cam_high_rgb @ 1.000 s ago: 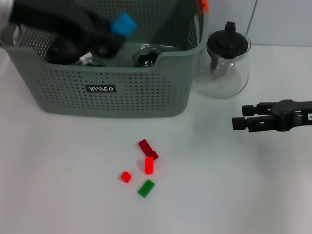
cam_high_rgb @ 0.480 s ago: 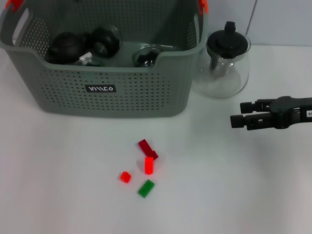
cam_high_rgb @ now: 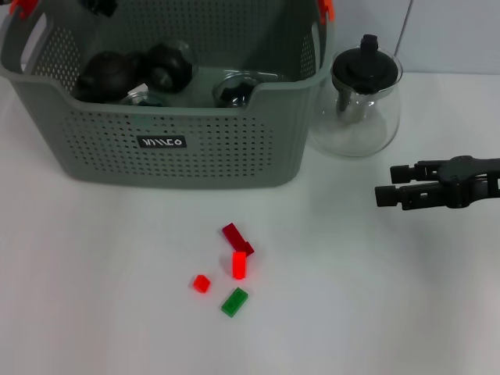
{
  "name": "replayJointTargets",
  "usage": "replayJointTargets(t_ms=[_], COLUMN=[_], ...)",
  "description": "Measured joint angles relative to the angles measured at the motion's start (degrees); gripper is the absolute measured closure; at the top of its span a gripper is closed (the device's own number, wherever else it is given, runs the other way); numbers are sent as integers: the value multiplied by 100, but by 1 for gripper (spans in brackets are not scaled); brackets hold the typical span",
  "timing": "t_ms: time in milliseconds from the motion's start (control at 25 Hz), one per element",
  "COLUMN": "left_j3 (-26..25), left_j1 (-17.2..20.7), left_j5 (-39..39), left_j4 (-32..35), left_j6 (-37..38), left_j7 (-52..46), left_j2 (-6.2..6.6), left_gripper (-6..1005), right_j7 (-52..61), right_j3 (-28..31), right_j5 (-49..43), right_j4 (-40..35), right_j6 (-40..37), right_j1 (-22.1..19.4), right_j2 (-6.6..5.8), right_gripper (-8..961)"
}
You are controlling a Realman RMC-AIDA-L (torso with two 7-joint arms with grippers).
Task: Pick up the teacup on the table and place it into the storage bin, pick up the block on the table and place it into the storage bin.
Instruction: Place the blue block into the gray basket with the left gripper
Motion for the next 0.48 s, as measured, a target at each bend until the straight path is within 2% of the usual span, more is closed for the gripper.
replayJointTargets(t_ms=[320,480], left_j3=[159,365], left_j1=[204,329], left_j5=[7,9], left_j4=[-16,-14], left_j6=[-28,-124], left_j7=[51,53], left_j2=[-51,-130], left_gripper=[538,535], right_j7=[-10,-15], right_j3=[-9,-13], right_j5=[0,-8], right_j4=[22,42], right_j6=[-3,26], right_j1=[4,28], right_j2=[-1,-1], right_gripper=[7,7])
